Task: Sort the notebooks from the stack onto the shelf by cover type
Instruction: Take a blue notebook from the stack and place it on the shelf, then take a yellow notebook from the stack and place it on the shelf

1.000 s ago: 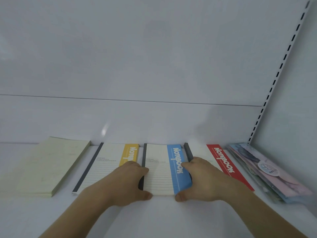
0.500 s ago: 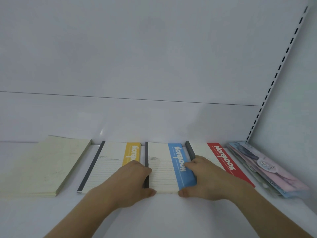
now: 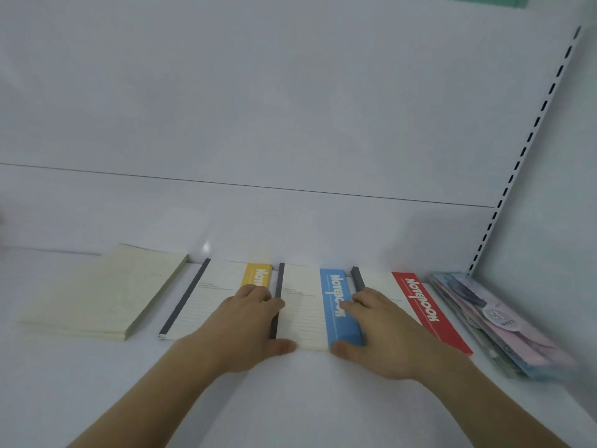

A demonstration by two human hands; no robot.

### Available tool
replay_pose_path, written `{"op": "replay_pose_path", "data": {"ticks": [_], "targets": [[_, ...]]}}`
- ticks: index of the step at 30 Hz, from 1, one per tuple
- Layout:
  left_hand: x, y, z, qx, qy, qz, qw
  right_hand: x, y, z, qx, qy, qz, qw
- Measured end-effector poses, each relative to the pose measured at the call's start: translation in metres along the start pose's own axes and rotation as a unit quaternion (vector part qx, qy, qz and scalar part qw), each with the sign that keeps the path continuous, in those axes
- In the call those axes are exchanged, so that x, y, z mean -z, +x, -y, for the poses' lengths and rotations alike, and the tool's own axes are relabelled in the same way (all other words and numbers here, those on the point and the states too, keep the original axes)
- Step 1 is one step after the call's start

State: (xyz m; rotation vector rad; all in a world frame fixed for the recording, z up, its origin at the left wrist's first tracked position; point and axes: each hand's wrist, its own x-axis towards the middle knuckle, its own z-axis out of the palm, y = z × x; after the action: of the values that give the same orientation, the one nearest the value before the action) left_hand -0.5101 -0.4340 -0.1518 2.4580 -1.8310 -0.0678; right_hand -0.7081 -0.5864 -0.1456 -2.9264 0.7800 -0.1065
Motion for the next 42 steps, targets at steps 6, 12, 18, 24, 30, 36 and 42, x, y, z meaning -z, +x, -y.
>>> {"op": "replay_pose_path", "data": {"ticks": [6, 12, 18, 24, 30, 36, 42], "targets": [[0.000, -0.026, -0.021, 0.081, -0.001, -0.140, 0.987, 0.002, -0.008, 0.012, 0.020, -0.031, -0.064, 0.997], [-0.004, -0.078, -0.004, 0.149, 0.020, -0.178, 0.973, -0.002, -0.009, 0.066, 0.063, -0.014, -0.046, 0.997], [0.008, -0.153, 0.047, 0.229, 0.029, -0.169, 0.958, -0.006, 0.000, 0.158, 0.139, -0.022, -0.045, 0.989], [0.026, -0.242, 0.124, 0.267, 0.029, -0.186, 0.945, -0.014, 0.009, 0.288, 0.174, -0.015, -0.042, 0.984], [0.048, -0.325, 0.212, 0.303, 0.036, -0.197, 0.932, -0.030, 0.020, 0.412, 0.184, 0.013, -0.056, 0.981], [0.061, -0.368, 0.283, 0.321, 0.035, -0.195, 0.926, -0.037, 0.050, 0.499, 0.190, 0.012, -0.059, 0.980], [0.078, -0.371, 0.357, 0.317, 0.048, -0.198, 0.926, -0.032, 0.116, 0.560, 0.198, 0.025, -0.105, 0.974]]}}
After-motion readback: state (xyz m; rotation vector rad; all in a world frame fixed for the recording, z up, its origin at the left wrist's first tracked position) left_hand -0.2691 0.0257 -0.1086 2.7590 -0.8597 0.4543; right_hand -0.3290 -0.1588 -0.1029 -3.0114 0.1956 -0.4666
